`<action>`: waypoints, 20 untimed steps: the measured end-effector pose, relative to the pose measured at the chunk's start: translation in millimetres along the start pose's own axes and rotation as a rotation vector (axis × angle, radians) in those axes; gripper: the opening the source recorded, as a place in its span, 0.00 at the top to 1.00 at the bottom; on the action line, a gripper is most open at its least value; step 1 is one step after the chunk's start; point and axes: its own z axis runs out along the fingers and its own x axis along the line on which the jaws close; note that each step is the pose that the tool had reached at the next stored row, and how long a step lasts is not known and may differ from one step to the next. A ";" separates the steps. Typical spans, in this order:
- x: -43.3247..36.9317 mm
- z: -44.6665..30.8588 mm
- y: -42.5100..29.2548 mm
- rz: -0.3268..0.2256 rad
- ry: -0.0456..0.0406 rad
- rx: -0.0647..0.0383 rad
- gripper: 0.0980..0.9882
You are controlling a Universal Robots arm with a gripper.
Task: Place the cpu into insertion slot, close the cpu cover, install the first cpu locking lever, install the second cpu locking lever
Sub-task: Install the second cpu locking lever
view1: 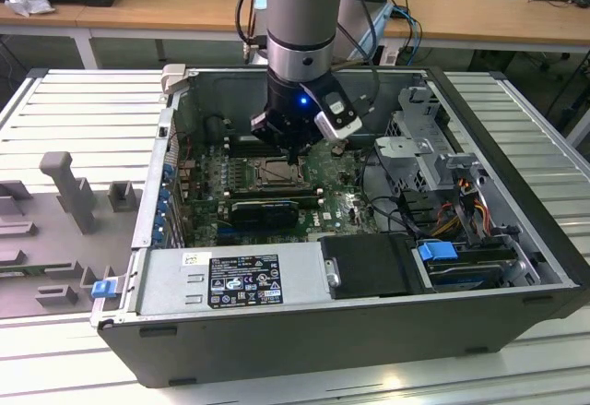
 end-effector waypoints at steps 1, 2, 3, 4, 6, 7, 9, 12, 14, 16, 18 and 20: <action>0.3 2.5 -1.8 0.002 0.0128 -0.001 0.99; 0.7 2.8 -3.0 0.002 0.0127 -0.001 0.99; 1.0 3.0 -3.5 0.002 0.0127 -0.001 0.99; 1.2 3.3 -3.9 0.002 0.0126 -0.001 0.99; 2.4 4.1 -4.5 0.002 0.0127 -0.001 0.99; 3.0 4.3 -4.6 0.002 0.0127 -0.001 0.99; 4.0 4.9 -5.0 0.002 0.0128 -0.001 0.99; 15.4 7.0 -5.2 0.002 0.0127 -0.001 0.99; 18.7 10.7 -8.7 0.002 0.0134 -0.001 0.99; 21.7 10.8 -15.3 0.002 0.0136 -0.001 0.99; 23.8 9.8 -22.4 0.002 0.0133 -0.002 0.99; 31.5 9.8 -23.8 0.000 0.0131 -0.009 0.99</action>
